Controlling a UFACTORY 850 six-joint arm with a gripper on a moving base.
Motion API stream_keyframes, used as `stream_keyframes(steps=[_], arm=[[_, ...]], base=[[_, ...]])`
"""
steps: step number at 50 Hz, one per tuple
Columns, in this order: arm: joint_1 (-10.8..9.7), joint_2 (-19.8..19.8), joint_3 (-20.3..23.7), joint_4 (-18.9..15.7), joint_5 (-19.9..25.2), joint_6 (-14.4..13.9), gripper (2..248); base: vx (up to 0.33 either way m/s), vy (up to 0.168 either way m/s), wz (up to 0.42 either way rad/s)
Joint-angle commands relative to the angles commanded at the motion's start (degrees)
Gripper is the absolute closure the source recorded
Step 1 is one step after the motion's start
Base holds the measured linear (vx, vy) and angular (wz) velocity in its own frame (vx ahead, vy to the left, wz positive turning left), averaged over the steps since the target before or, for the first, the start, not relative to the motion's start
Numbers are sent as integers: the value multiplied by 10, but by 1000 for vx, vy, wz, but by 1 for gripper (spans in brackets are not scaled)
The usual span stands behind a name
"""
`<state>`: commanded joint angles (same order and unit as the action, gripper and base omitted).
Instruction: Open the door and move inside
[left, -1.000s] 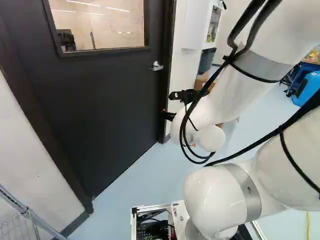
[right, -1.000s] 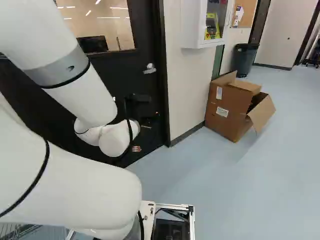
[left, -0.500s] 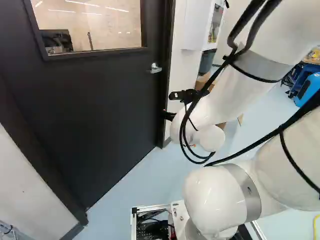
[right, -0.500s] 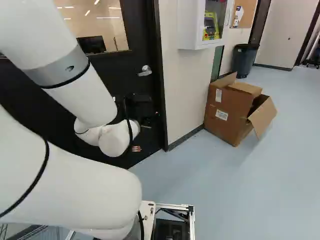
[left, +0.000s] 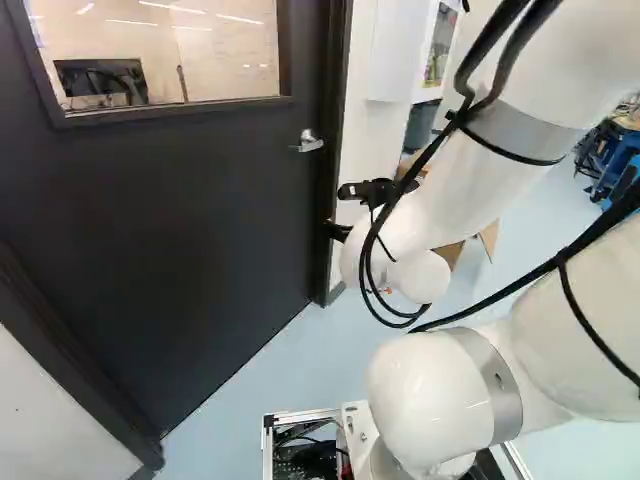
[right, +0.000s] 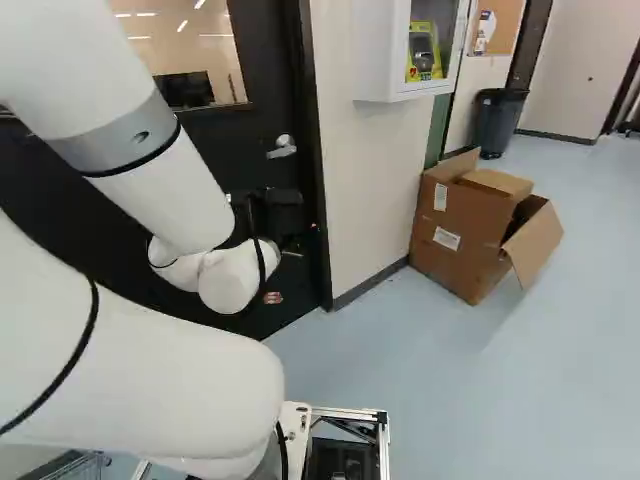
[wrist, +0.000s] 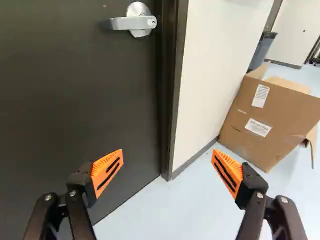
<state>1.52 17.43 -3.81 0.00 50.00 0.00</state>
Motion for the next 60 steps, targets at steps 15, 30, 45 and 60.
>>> stream_keyframes(steps=[15,30,45,60], arm=[[0,0,0,0,0,0,3],[0,0,0,0,0,0,3],[0,0,0,0,0,0,3],[0,0,0,0,0,0,3]], base=[[125,7,369],[54,33,328],[26,11,128],[28,-12,4]])
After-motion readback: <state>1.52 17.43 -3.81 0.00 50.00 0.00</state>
